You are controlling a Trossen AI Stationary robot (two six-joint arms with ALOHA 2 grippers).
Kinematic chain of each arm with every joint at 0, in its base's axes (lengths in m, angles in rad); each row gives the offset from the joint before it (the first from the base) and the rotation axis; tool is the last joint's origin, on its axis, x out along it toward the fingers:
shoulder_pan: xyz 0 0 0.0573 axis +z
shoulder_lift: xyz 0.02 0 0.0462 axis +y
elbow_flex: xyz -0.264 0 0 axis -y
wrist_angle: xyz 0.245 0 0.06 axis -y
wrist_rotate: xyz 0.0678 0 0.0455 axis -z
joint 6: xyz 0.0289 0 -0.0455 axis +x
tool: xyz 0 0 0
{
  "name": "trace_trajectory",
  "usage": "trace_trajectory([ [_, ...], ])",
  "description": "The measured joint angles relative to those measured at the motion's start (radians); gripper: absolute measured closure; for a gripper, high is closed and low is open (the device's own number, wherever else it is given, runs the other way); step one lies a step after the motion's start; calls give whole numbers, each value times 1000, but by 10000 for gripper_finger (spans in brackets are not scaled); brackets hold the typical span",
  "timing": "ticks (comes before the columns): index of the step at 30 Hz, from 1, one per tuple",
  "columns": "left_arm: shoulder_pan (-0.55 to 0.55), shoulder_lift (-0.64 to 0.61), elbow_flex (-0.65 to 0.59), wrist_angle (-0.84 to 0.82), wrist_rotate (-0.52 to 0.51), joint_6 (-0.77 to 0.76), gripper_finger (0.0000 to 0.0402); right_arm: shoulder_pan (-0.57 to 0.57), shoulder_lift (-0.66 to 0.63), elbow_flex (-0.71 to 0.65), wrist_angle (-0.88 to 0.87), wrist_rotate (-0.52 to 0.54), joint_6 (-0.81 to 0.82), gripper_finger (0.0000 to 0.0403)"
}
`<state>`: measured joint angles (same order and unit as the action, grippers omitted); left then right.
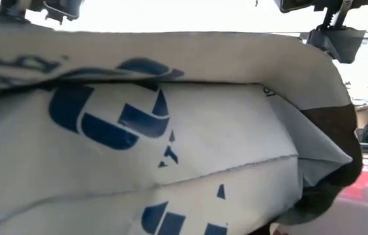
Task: Pick & place medical supplies in basket/bin
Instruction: Put the mailer bag into the blue bin
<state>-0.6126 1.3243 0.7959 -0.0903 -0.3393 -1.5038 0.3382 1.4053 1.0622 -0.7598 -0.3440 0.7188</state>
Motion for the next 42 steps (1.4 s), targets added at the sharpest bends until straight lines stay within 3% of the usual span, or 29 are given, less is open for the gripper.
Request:
trace_trajectory([
  [8, -88, 98, 8, 50, 53, -258, 130, 5, -58, -109, 126, -32, 97, 74],
  [16, -141, 244, 71, 61, 50, -426, 130, 9, -56, -147, 175, -57, 76, 74],
  [22, -139, 370, 130, 66, 47, -449, 130, 3, -55, -151, 221, 2, 27, 74],
  [33, -138, 473, 199, 122, 5, -496, 130, 2, 14, -154, 355, 5, 179, 74],
  [36, -140, 472, 199, 119, -47, -497, 130, 7, 56, -154, 405, 5, 190, 74],
  [40, -139, 446, 199, 116, -264, -487, 130, 6, 136, -154, 527, 6, 210, 74],
  [42, -137, 424, 200, 116, -298, -476, 130, 6, 180, -154, 591, 7, 240, 74],
])
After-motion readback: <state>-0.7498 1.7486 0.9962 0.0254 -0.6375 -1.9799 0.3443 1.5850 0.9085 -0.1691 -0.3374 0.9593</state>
